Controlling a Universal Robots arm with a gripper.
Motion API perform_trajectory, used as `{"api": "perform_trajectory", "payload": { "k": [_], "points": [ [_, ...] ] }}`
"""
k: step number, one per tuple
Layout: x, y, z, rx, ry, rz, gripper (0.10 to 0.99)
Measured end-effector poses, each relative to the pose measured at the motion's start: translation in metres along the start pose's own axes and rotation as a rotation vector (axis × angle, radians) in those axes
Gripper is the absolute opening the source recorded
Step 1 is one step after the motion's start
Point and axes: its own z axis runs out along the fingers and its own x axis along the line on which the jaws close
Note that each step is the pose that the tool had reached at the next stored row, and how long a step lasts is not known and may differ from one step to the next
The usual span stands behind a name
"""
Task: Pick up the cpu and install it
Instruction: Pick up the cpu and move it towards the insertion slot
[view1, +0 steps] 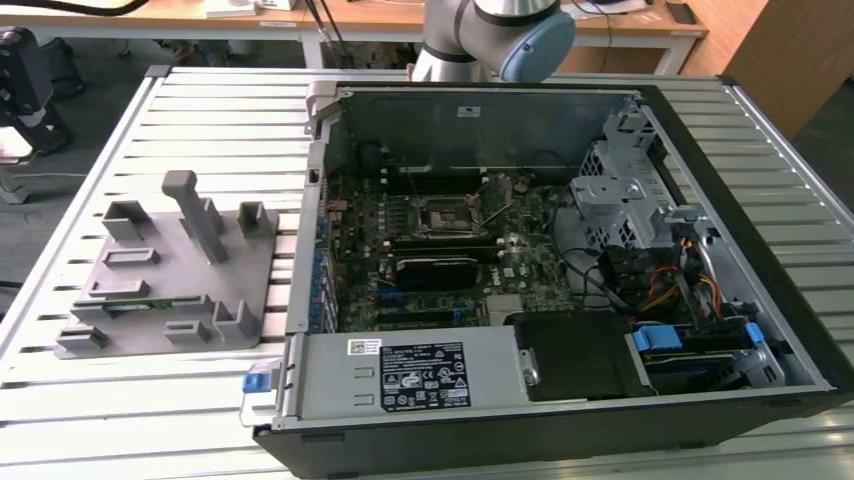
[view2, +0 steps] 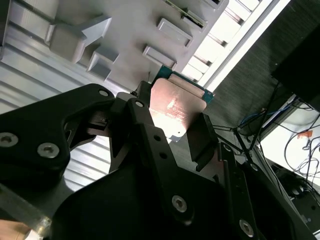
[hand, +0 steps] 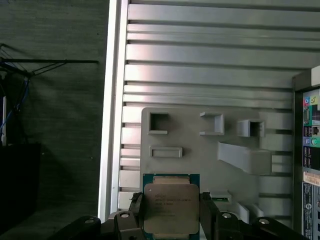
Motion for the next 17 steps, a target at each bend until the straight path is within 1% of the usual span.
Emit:
{"api": "perform_trajectory", "payload": {
  "k": [4,7,10,14,17],
  "points": [
    [0.0,0.0003,-0.006,0.0,0.0001,0.0,0.537],
    [0.0001,0.0004,-0.0087,0.0,-0.0001,0.0,0.537],
    [-0.0007,0.0005,-0.0093,-0.001,0.0001,0.0,0.537],
    [-0.0058,0.0003,-0.0093,-0.001,0.0001,0.0,0.537],
    [-0.0078,0.0003,-0.0093,-0.001,0.0001,0.0,0.537]
  ]
}}
